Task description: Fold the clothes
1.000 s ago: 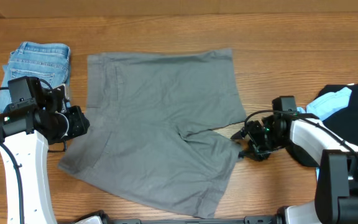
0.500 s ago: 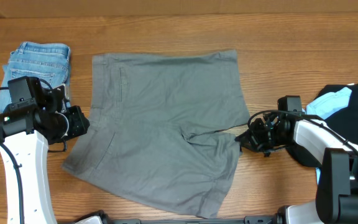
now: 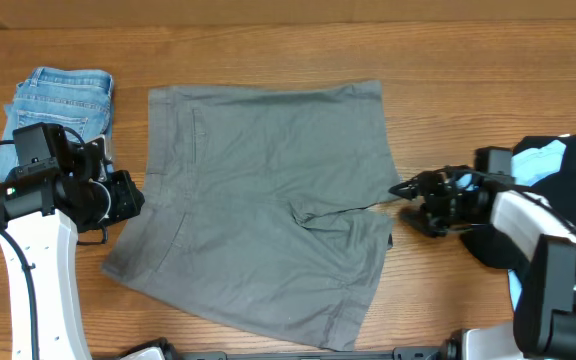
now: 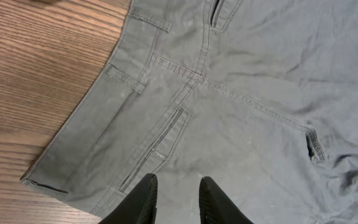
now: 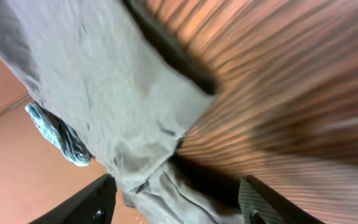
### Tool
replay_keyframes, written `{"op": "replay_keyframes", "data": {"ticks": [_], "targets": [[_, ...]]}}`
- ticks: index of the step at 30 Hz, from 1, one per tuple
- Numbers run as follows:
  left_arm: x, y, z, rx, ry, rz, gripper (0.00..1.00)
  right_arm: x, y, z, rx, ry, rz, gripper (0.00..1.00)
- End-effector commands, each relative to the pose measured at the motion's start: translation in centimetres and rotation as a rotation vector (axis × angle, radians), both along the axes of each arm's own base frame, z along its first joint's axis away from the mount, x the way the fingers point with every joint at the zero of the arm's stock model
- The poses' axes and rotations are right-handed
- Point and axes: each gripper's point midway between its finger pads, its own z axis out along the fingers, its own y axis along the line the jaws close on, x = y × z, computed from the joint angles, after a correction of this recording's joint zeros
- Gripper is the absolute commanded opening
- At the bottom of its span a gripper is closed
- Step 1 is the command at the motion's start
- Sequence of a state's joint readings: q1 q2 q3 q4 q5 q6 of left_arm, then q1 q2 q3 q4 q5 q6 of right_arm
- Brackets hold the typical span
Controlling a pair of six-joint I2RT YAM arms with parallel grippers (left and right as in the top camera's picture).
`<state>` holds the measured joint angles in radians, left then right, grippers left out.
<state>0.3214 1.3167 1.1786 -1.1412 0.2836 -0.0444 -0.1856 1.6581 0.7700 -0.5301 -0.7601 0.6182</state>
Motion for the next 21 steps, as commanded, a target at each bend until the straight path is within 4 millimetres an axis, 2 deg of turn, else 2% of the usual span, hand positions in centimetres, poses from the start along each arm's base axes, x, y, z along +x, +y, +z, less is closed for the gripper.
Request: {"op": "replay_keyframes", "data": {"ticks": [1,4,11,17,21], "targets": [[-0.1,0.2,-0.1,0.008,0.001,-0.015,0.27,-0.3,-2.5,-0.4,-0.073,0.005,-0.002,0.68],[0.0,0.2,-0.1,0.009,0.001,-0.015,0.27,-2.6,-3.9,-2.0,-0.169,0.126,-0.014,0.68],[0.0,0.2,0.0,0.009,-0.002,-0.015,0.27,-5.4,-0.5,-3.3,-0.147,0.170,0.100,0.68],[-0.1,0.2,-0.1,0.008,0.001,-0.015,0.27,-5.7,2.4,-2.5,-0.046,0.162,0.135,0.68],[-0.2,0.1,-0.1,0.007,0.006,-0.015,0.27,-7.0,2.9,-2.1,-0.006,0.227,0.140,0.66]]}}
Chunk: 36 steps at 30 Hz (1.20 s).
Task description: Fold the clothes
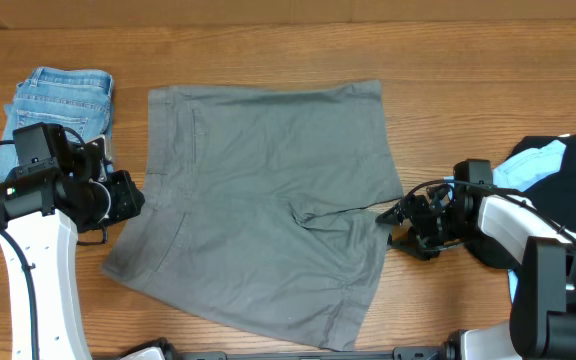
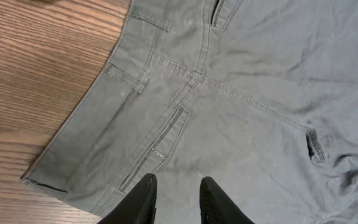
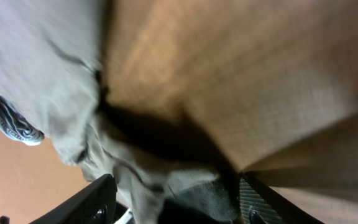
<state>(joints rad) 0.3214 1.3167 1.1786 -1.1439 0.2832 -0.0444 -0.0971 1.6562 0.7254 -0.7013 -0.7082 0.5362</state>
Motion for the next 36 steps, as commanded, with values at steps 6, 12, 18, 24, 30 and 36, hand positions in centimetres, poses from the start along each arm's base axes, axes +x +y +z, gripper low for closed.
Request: {"op": "replay_keyframes", "data": {"ticks": [6,12,18,24,30,36], "targets": [[-0.1,0.2,-0.1,0.008,0.002,-0.015,0.27,-2.2,0.8,0.1,0.051,0.106,-0.006,0.68],[-0.1,0.2,-0.1,0.007,0.003,-0.015,0.27,0.9,1.3,0.9,0.107,-0.034,-0.027,0.66],[-0.1,0.1,-0.1,0.006,0.006,-0.015,0.27,1.8,2.0,1.8,0.178,-0.046,-0.058,0.61],[-0.1,0.1,-0.1,0.006,0.006,-0.015,0.27,1.7,3.3,3.7,0.311,-0.035,-0.059,0.63],[-0.2,0.1,-0.1,0.006,0.006,-0.015,0.27,0.9,2.7,2.6,0.237,-0.007,-0.051,0.60],[-0.2,0.1,-0.1,0.006,0.006,-0.015,0.28,-0.3,1.6,1.0,0.119,-0.040,0.043,0.54]]}}
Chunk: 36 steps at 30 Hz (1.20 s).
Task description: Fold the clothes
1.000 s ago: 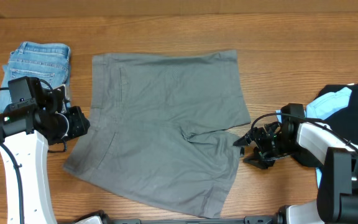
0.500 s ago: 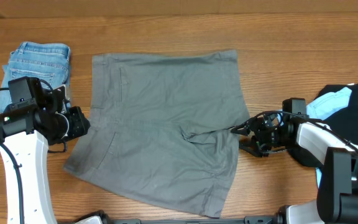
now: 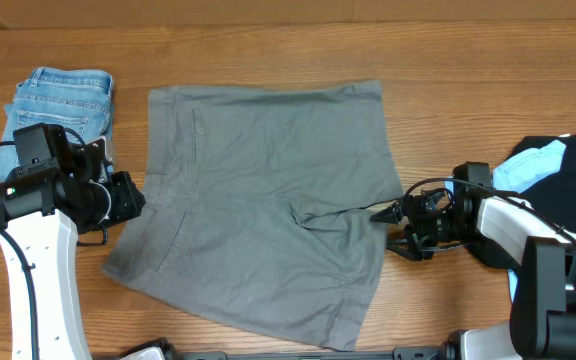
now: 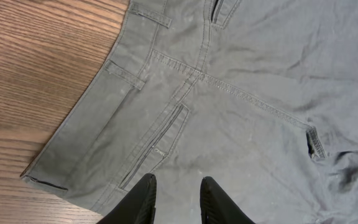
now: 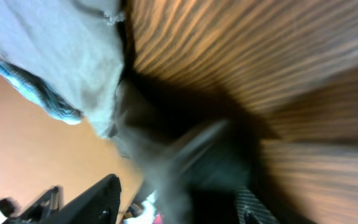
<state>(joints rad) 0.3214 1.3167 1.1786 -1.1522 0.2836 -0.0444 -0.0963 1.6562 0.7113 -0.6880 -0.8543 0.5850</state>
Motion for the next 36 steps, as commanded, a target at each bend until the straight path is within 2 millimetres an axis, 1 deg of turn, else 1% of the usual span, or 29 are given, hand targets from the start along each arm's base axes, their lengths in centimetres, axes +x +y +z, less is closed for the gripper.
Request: {"op": "replay_keyframes", "data": {"ticks": [1,4,6,7,9,10,11,13,14,15,16,18,21,23,26,27,29,33,36], "targets": [[0.0,0.2,0.0,0.010,-0.003,-0.015,0.28,-0.4,0.0,-0.3,-0.012,-0.084,0.091,0.50],[0.1,0.2,0.0,0.011,-0.007,-0.015,0.28,-1.0,0.1,-0.3,-0.012,-0.077,0.111,0.40],[0.1,0.2,0.0,0.011,-0.006,-0.015,0.28,-0.8,0.1,-0.3,-0.013,-0.086,0.111,0.34],[0.1,0.2,0.0,0.010,-0.005,-0.015,0.28,-0.5,0.0,-0.3,-0.015,-0.100,0.111,0.33],[0.1,0.2,0.0,0.010,-0.006,-0.015,0.28,0.5,0.2,0.0,0.002,-0.154,0.108,0.22],[0.1,0.2,0.0,0.010,-0.006,-0.015,0.28,1.0,0.4,0.4,0.023,-0.175,0.099,0.19],[0.1,0.2,0.0,0.010,-0.006,-0.015,0.28,1.4,0.6,0.6,0.041,-0.169,0.075,0.19],[0.1,0.2,0.0,0.010,-0.005,-0.015,0.28,1.9,0.7,0.9,0.062,-0.133,0.024,0.07],[0.1,0.2,0.0,0.010,-0.005,-0.015,0.28,2.0,0.6,0.8,0.063,-0.099,-0.007,0.05],[0.0,0.2,0.0,0.009,-0.002,-0.015,0.28,2.0,0.6,0.7,0.058,-0.075,-0.028,0.06],[0.0,0.2,-0.1,0.008,0.000,-0.015,0.28,2.0,0.4,0.6,0.050,-0.054,-0.044,0.14],[-0.1,0.2,-0.1,0.007,0.003,-0.015,0.28,1.7,0.2,0.3,0.031,-0.020,-0.060,0.18],[-0.1,0.2,-0.1,0.007,0.003,-0.015,0.28,1.4,0.0,-0.1,0.007,-0.023,-0.044,0.43],[0.0,0.2,-0.1,0.008,0.001,-0.015,0.28,1.7,-0.1,-0.1,-0.001,-0.083,-0.008,0.49],[0.0,0.2,-0.1,0.008,0.001,-0.015,0.28,1.7,-1.3,-0.8,-0.062,-0.118,0.017,0.52],[0.0,0.2,-0.1,0.008,0.001,-0.015,0.28,1.6,-2.3,-1.5,-0.117,-0.101,0.001,0.53],[0.0,0.2,-0.1,0.008,0.001,-0.015,0.28,1.6,-3.5,-2.1,-0.170,-0.090,-0.017,0.52],[0.0,0.2,-0.1,0.008,0.001,-0.015,0.28,1.4,-4.9,-3.1,-0.264,-0.076,-0.019,0.54],[0.0,0.2,-0.1,0.008,0.001,-0.015,0.28,1.1,-5.6,-3.6,-0.311,-0.057,-0.018,0.54]]}}
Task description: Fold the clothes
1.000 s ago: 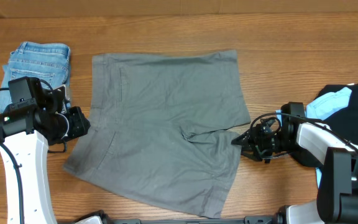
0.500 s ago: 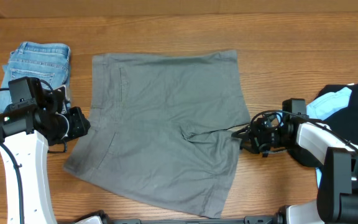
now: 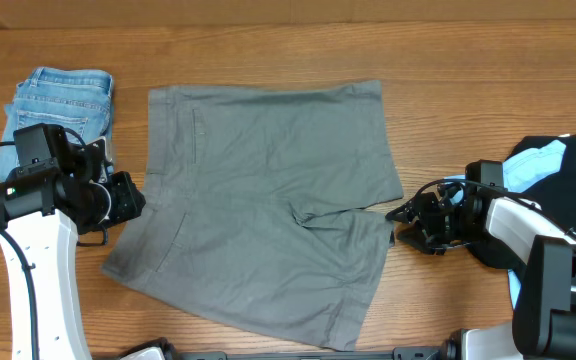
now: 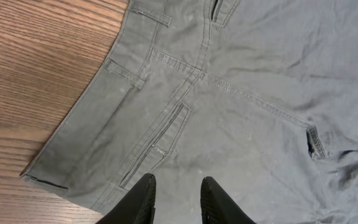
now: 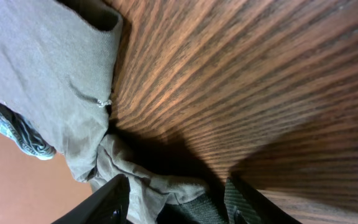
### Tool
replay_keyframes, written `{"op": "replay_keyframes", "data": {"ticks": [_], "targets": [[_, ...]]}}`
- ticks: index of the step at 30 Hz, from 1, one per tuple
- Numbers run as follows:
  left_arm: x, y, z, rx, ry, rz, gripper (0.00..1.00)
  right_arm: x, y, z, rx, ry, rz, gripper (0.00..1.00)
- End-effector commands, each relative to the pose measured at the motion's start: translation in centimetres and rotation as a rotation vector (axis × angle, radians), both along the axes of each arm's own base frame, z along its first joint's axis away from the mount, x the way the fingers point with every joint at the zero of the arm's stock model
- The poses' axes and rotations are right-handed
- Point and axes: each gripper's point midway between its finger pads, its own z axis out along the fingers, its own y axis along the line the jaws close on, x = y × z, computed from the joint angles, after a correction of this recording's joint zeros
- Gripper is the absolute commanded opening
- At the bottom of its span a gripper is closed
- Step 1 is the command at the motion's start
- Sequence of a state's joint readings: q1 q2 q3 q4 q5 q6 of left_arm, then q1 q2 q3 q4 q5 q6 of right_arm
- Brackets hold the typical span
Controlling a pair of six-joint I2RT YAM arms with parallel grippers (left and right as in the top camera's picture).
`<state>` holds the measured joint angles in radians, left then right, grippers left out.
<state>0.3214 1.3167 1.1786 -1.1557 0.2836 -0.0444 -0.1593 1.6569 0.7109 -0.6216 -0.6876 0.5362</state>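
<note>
Grey shorts (image 3: 268,180) lie spread flat on the wooden table, waistband to the left, legs to the right. My left gripper (image 3: 133,195) hovers over the waistband's near corner; in the left wrist view it (image 4: 176,196) is open above the back pocket seam of the shorts (image 4: 241,74). My right gripper (image 3: 400,215) is low at the shorts' right edge, by the gap between the legs. In the right wrist view it (image 5: 176,199) is open, with a bunched bit of grey hem (image 5: 160,183) lying between its fingers.
Folded blue jeans (image 3: 63,100) lie at the far left, behind my left arm. A heap of dark and light-blue clothes (image 3: 568,170) sits at the right edge, under my right arm. Bare wood (image 3: 268,50) runs along the far side.
My right gripper has shifted a little to the right at the shorts' edge, and its view is sharp where it was blurred. The left arm and the shorts have not moved.
My right gripper was open at the hem of the far leg. Then it was lower, by the gap between the legs, and stayed there with small shifts. My left gripper stayed open over the waistband throughout. The shorts have stayed flat.
</note>
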Motion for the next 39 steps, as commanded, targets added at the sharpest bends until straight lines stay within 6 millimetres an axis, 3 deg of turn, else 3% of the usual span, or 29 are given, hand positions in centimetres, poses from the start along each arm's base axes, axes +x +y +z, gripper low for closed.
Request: {"op": "replay_keyframes", "data": {"ticks": [1,8,13,18,22,24,26,27,31,36,38,39], "targets": [[0.0,0.2,0.0,0.009,-0.002,-0.015,0.28,-0.7,-1.8,-1.6,-0.134,0.030,0.010,0.54],[0.0,0.2,0.0,0.009,-0.002,-0.015,0.28,-2.7,1.2,-1.0,-0.055,0.097,0.084,0.54],[0.0,0.2,0.0,0.009,-0.002,-0.015,0.28,-2.3,2.6,-0.1,0.017,0.060,0.105,0.52],[0.0,0.2,0.0,0.008,-0.001,-0.015,0.28,-1.2,2.8,0.1,0.034,0.033,0.078,0.35],[0.0,0.2,0.0,0.008,-0.001,-0.015,0.28,-1.1,3.1,0.4,0.062,0.037,0.063,0.30],[0.0,0.2,0.0,0.008,-0.002,-0.015,0.28,-1.1,3.4,0.7,0.085,0.035,0.064,0.30],[0.0,0.2,0.0,0.008,-0.002,-0.015,0.28,-1.0,3.7,1.0,0.106,0.030,0.066,0.48],[0.0,0.2,0.0,0.008,-0.002,-0.015,0.28,-1.0,3.7,0.9,0.107,0.036,0.059,0.49],[0.0,0.2,0.0,0.008,-0.002,-0.015,0.28,-0.9,3.6,0.9,0.115,0.084,0.000,0.20],[0.0,0.2,-0.1,0.007,0.001,-0.015,0.28,-0.2,3.5,0.4,0.118,0.108,-0.088,0.16],[-0.1,0.2,-0.1,0.007,0.003,-0.015,0.28,0.0,3.2,0.0,0.100,0.099,-0.097,0.04],[-0.1,0.1,-0.1,0.007,0.004,-0.015,0.28,-0.1,3.1,-0.2,0.087,0.102,-0.100,0.04]]}}
